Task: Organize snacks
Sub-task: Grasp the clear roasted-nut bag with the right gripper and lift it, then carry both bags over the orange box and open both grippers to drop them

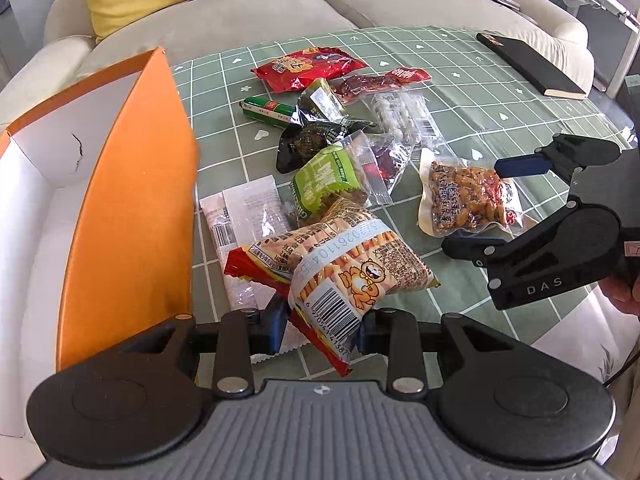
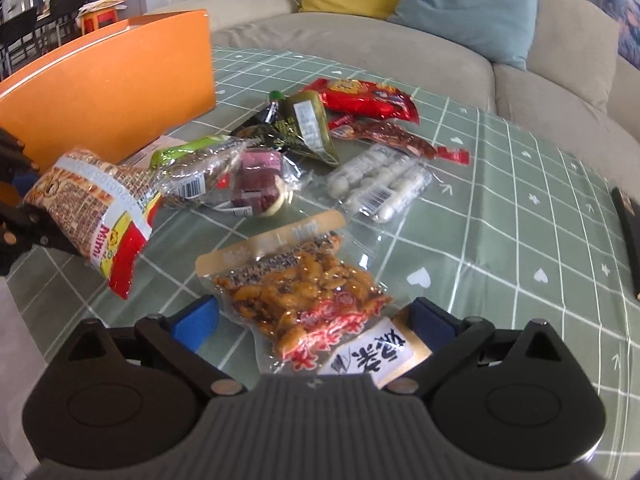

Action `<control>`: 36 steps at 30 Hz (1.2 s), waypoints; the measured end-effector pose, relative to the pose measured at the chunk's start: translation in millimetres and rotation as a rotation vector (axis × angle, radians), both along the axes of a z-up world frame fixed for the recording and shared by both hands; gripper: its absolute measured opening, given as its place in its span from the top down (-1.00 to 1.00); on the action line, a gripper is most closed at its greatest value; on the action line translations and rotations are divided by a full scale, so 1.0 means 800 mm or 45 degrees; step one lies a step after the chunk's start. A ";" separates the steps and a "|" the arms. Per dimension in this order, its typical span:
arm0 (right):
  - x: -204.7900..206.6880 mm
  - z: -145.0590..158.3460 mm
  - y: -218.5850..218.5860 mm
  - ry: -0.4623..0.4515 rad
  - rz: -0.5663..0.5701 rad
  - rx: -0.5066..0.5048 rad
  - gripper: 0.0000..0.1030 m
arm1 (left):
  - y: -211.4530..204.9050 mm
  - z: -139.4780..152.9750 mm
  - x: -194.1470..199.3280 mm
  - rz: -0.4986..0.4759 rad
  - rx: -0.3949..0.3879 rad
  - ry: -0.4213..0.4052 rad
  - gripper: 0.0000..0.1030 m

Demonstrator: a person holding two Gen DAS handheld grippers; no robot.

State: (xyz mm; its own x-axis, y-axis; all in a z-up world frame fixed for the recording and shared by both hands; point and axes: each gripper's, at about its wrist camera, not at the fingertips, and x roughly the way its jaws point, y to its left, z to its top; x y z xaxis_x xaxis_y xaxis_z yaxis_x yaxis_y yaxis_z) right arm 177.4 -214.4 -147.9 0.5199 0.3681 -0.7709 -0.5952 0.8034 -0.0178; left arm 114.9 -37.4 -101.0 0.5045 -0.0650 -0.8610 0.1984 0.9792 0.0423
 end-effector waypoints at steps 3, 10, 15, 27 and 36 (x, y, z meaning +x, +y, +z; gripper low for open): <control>-0.003 0.004 0.001 -0.003 -0.008 0.001 -0.60 | -0.001 0.000 -0.002 0.004 -0.002 0.000 0.31; -0.028 0.015 0.017 -0.081 0.006 -0.106 -0.25 | -0.002 0.006 -0.007 0.011 -0.005 -0.016 0.31; -0.039 0.022 0.013 -0.118 -0.054 -0.161 0.36 | 0.001 0.014 -0.012 0.026 -0.021 -0.037 0.32; -0.056 0.062 -0.001 -0.121 -0.183 -0.120 0.86 | 0.003 0.052 -0.028 0.019 -0.050 -0.137 0.34; -0.077 0.102 0.008 -0.124 -0.166 -0.067 0.99 | 0.017 0.083 -0.037 0.057 -0.085 -0.208 0.35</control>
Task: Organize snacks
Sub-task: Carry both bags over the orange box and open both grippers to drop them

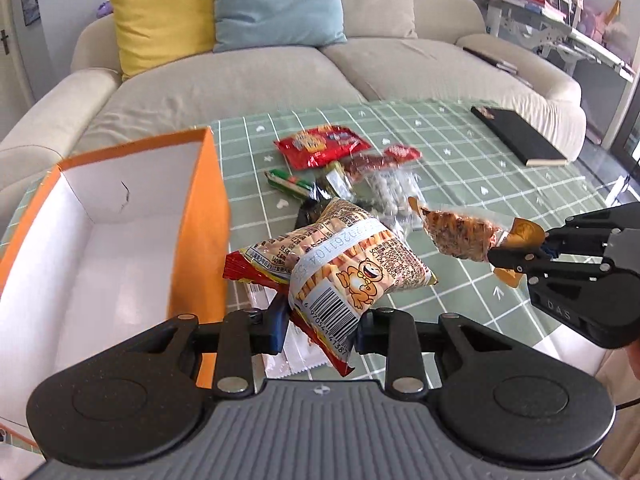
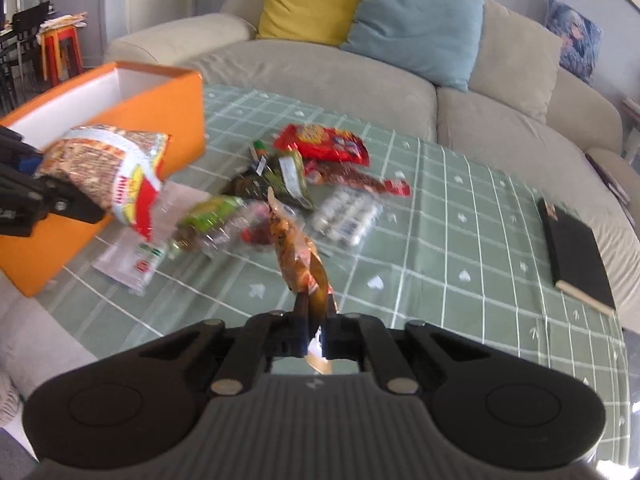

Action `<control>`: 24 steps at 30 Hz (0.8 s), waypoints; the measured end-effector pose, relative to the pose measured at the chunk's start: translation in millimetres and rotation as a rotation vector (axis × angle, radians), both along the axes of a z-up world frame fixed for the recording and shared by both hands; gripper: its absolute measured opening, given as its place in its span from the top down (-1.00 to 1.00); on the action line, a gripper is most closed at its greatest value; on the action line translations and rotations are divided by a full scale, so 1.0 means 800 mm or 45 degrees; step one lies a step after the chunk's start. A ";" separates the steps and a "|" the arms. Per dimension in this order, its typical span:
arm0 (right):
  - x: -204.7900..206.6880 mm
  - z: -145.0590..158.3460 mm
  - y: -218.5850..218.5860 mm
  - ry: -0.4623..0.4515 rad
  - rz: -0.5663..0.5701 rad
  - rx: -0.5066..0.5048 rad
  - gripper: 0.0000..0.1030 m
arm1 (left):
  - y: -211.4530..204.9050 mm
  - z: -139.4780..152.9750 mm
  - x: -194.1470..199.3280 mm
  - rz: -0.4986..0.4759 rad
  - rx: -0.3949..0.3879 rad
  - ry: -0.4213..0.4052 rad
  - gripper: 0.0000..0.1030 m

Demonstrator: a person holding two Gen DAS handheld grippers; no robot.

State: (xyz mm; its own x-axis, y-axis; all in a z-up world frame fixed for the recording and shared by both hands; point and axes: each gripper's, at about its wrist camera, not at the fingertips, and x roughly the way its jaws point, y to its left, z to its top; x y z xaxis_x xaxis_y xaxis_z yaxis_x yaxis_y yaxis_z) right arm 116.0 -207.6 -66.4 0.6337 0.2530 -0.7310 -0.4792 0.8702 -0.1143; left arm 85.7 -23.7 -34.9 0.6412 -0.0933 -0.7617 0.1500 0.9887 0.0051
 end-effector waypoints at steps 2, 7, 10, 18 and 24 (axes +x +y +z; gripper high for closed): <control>-0.005 0.013 0.007 -0.033 0.019 -0.006 0.99 | 0.005 0.007 -0.002 0.010 -0.009 -0.018 0.35; -0.014 0.051 0.028 -0.113 0.094 0.019 0.99 | 0.023 0.029 -0.006 0.056 -0.030 -0.063 0.35; -0.019 0.074 0.047 -0.173 0.146 0.024 0.99 | 0.040 0.043 -0.007 0.101 -0.038 -0.092 0.35; -0.002 0.123 0.107 -0.194 0.246 0.141 0.99 | 0.106 0.062 0.002 0.283 -0.024 -0.111 0.35; 0.018 0.148 0.166 -0.099 0.305 0.311 0.99 | 0.161 0.056 0.008 0.411 0.001 -0.056 0.35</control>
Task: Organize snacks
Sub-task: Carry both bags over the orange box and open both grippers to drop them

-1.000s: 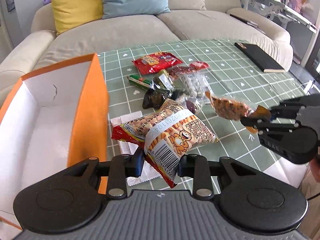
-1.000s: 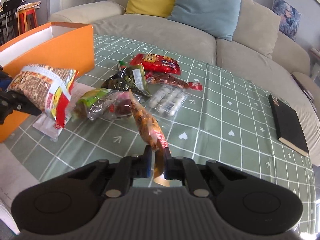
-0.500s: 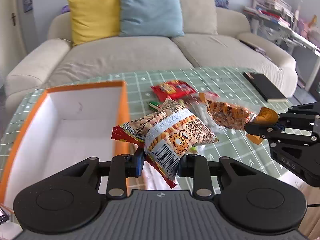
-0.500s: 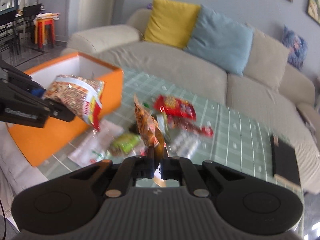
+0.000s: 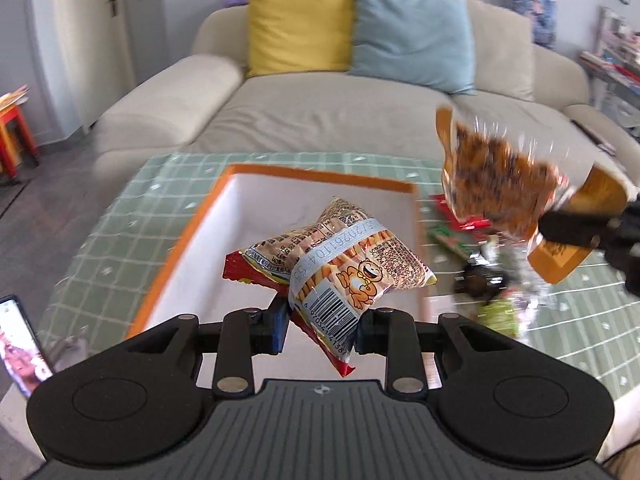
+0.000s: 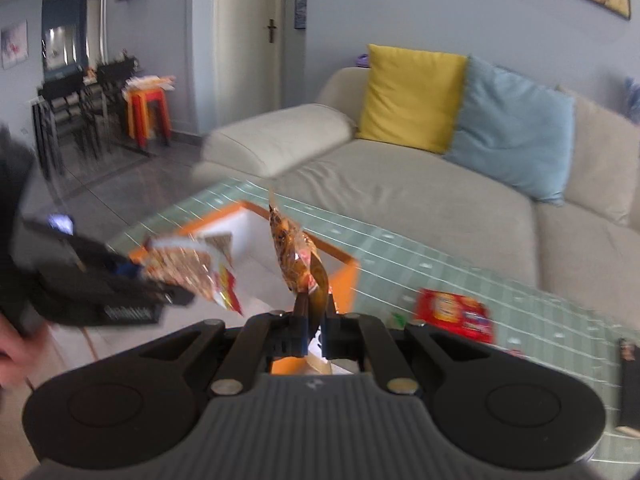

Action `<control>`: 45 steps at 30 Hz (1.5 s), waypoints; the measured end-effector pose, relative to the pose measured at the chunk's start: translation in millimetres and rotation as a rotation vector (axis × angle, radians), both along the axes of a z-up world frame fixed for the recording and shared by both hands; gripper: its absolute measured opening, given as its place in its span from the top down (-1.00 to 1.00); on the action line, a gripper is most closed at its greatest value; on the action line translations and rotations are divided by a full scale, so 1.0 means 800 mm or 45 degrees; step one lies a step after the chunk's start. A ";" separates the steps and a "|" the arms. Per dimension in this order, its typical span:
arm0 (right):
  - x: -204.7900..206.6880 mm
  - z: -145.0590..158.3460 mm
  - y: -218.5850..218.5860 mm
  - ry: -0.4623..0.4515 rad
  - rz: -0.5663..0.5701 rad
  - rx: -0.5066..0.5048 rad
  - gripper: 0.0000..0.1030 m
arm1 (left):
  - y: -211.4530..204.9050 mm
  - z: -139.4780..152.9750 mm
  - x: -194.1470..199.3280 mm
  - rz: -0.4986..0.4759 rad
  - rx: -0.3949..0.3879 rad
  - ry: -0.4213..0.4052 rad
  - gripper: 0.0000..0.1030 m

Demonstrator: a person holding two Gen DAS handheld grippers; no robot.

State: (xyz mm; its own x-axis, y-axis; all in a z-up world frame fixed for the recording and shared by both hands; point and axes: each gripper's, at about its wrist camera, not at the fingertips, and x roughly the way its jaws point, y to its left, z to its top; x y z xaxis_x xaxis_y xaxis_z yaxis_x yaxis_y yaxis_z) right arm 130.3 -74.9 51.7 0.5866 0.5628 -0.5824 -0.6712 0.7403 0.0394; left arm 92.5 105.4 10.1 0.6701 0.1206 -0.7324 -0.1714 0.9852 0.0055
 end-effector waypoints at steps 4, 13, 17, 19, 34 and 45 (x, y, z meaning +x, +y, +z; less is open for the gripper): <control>0.019 0.005 0.044 0.120 0.033 0.080 0.99 | 0.027 -0.013 0.004 0.036 0.009 0.061 0.35; 0.061 -0.034 0.129 0.398 0.057 0.049 0.99 | 0.060 -0.053 0.004 0.067 0.037 0.193 0.35; 0.071 -0.063 0.157 0.501 0.042 -0.022 0.99 | 0.064 -0.067 0.009 0.059 0.042 0.245 0.35; 0.075 -0.078 0.164 0.550 0.037 -0.053 0.99 | 0.063 -0.073 0.012 0.046 0.049 0.280 0.35; 0.083 -0.127 0.185 0.674 -0.023 -0.213 0.89 | 0.057 -0.107 0.035 -0.010 0.163 0.461 0.29; 0.077 -0.113 0.182 0.560 -0.025 -0.249 0.34 | 0.051 -0.092 0.035 0.029 0.199 0.425 -0.18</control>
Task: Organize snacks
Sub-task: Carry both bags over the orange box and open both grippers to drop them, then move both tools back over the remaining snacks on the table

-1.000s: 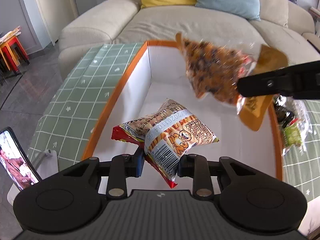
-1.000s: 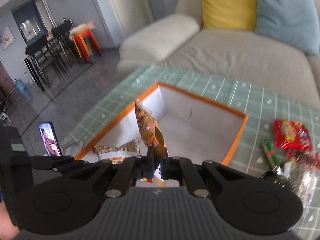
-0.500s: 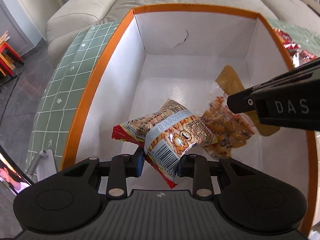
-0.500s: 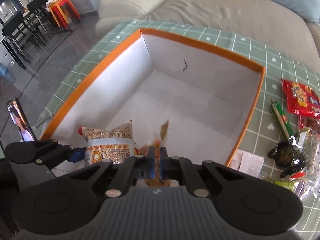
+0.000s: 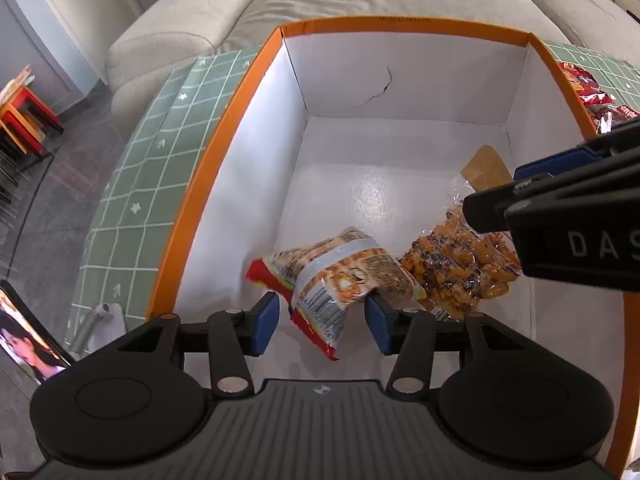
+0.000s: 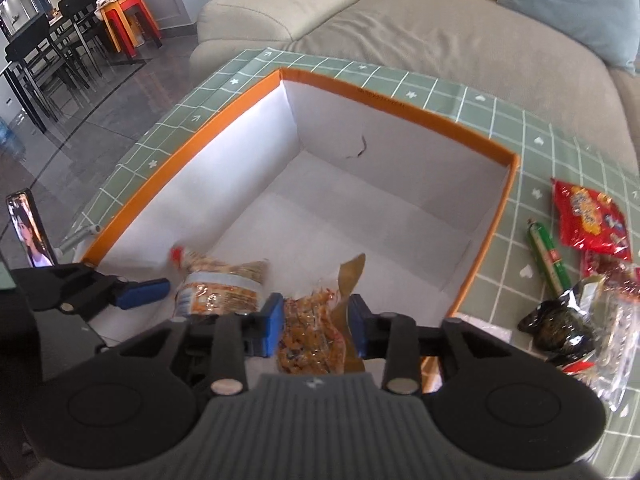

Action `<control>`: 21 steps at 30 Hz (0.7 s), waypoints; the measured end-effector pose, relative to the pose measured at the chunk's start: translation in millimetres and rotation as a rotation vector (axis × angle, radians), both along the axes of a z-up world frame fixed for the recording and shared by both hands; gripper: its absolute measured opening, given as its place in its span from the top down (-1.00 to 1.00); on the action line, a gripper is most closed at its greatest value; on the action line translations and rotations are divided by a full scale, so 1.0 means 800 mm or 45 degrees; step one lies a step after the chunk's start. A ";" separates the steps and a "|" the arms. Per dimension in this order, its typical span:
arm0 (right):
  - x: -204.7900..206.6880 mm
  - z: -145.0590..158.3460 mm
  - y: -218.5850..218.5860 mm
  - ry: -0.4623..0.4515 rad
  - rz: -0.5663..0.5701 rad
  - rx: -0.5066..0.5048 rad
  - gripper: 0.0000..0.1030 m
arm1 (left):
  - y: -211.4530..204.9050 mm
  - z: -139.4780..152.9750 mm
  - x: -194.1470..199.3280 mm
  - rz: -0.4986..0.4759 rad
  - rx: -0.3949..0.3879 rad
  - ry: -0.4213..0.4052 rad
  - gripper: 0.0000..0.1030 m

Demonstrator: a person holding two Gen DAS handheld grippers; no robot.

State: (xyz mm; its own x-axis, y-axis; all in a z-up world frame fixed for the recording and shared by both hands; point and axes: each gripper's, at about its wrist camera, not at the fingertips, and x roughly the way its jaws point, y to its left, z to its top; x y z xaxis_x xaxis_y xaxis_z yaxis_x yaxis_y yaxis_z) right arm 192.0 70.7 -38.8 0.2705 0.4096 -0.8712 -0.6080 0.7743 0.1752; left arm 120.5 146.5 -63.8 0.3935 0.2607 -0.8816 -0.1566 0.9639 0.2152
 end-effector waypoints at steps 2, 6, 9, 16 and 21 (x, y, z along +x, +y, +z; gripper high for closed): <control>0.002 0.002 -0.004 -0.016 -0.009 0.007 0.32 | -0.003 0.004 0.000 -0.010 0.012 -0.013 -0.30; 0.001 0.016 -0.011 -0.065 -0.012 0.031 0.21 | -0.009 0.013 -0.001 -0.020 0.044 -0.054 -0.39; -0.006 0.031 -0.016 -0.138 -0.003 0.028 0.13 | -0.016 0.023 -0.003 -0.030 0.065 -0.089 -0.43; -0.026 0.061 -0.048 -0.297 -0.012 0.047 -0.12 | -0.034 0.044 -0.009 -0.075 0.086 -0.158 -0.45; -0.043 0.079 -0.089 -0.383 -0.048 0.078 -0.33 | -0.054 0.059 -0.014 -0.107 0.071 -0.206 -0.45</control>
State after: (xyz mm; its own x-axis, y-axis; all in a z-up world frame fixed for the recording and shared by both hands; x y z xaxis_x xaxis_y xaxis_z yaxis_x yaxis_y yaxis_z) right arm 157.5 -0.2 24.1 0.5286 0.4437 -0.7237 -0.6109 0.7908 0.0385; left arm 109.5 103.5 -16.7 0.5515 0.2675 -0.7901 -0.1126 0.9624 0.2472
